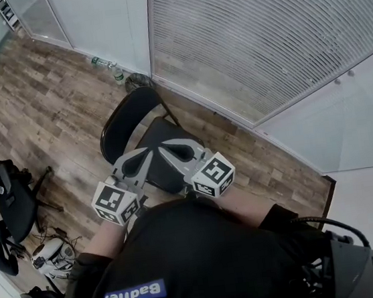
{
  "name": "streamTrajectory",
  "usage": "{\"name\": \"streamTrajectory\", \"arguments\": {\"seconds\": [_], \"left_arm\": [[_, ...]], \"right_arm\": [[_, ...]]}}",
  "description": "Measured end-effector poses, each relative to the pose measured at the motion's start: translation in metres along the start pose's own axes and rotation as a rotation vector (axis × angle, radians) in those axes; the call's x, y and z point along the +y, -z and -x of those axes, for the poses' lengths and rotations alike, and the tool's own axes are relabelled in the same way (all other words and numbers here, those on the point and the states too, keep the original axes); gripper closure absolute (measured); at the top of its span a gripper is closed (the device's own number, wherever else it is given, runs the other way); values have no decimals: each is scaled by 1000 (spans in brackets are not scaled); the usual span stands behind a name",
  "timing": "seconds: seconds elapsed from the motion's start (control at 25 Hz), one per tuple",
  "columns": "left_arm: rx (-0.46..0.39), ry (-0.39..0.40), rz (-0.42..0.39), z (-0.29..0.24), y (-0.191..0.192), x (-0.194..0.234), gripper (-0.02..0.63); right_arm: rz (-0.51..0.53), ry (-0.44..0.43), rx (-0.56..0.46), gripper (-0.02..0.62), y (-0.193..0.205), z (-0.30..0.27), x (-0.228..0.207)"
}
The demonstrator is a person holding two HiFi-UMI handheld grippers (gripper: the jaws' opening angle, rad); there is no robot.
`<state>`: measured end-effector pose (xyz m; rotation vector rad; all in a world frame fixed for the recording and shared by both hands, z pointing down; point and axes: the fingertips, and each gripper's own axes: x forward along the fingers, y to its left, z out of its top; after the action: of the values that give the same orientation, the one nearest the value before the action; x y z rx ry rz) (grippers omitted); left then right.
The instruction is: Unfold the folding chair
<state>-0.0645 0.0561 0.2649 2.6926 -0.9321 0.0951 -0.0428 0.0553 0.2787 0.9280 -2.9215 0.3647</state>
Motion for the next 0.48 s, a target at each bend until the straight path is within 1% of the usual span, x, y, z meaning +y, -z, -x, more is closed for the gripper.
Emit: {"name": "streamTrajectory", "arguments": {"seconds": [0.48], "left_arm": [[-4, -20, 0, 2, 2, 7, 600]], "right_arm": [[-13, 9, 6, 594, 6, -1, -3]]}}
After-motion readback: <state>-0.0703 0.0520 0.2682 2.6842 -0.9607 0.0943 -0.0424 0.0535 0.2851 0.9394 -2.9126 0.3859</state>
